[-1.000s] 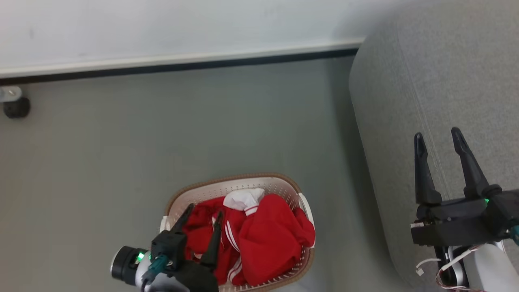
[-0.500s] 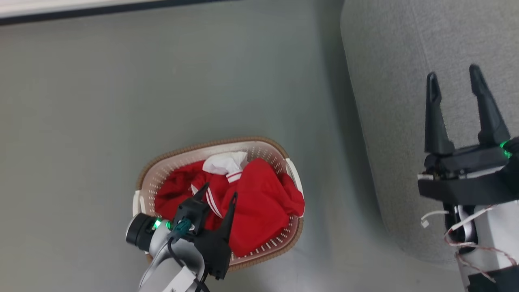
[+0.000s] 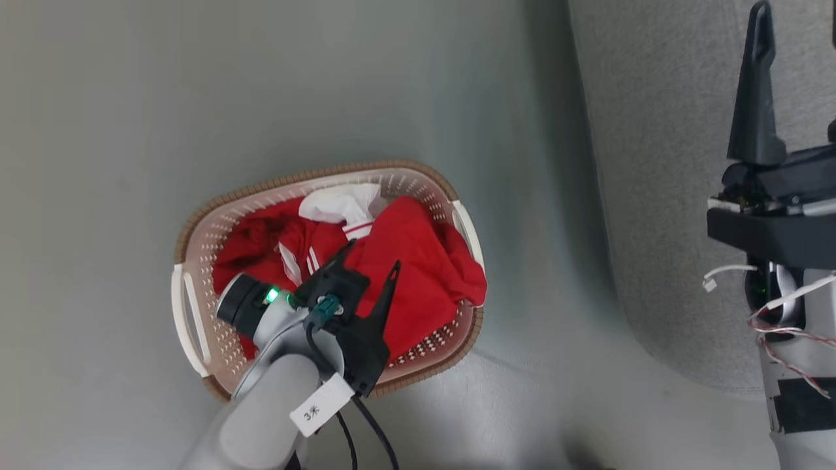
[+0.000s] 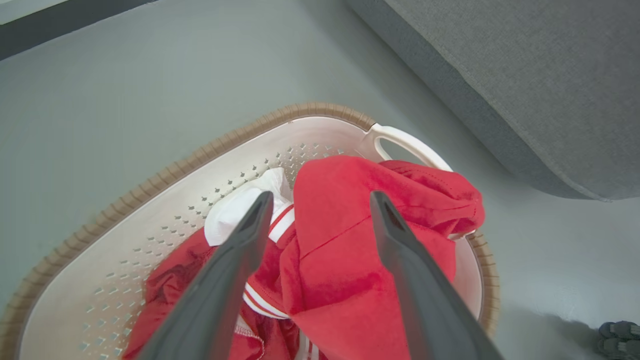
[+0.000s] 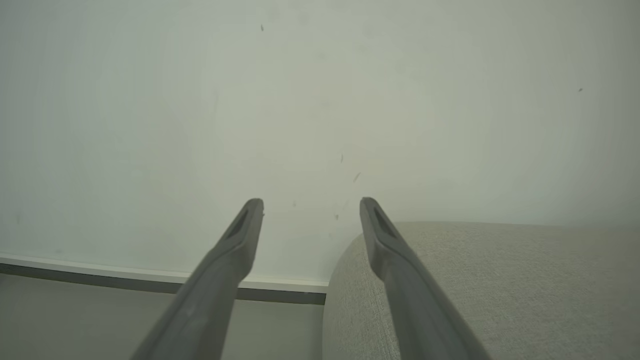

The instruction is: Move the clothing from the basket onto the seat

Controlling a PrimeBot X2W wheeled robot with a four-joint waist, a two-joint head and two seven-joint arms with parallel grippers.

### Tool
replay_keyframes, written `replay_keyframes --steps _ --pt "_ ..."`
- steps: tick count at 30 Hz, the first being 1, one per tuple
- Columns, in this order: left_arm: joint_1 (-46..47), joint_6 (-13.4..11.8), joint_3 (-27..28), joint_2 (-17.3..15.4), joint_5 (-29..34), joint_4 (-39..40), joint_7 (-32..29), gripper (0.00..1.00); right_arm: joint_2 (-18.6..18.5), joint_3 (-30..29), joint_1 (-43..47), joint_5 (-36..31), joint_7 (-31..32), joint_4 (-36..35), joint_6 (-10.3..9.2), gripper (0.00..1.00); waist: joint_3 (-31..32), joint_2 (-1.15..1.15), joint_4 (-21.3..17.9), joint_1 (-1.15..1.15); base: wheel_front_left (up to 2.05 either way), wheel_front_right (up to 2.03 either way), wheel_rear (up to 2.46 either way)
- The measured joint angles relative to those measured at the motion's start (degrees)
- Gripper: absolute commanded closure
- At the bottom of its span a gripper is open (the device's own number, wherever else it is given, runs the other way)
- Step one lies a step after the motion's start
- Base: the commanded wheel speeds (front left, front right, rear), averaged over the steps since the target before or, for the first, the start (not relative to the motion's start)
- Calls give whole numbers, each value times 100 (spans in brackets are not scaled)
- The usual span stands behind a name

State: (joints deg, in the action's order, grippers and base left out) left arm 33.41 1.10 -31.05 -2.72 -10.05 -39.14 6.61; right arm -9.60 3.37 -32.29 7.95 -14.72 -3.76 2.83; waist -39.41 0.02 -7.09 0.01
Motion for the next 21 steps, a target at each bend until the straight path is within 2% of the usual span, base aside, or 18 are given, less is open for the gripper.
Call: replay_keyframes --steps 9,21 --pt "565 33 -439 4 -7 -185 -47 0 -11 -9 -424 0 -1 -186 -4 0 -682 0 -62 0 0 0 0" --pt "823 -169 -873 -1 -299 -532 64 0 -10 27 -620 -44 -1 -58 -4 0 -1276 0 -152 -1 0 0 0"
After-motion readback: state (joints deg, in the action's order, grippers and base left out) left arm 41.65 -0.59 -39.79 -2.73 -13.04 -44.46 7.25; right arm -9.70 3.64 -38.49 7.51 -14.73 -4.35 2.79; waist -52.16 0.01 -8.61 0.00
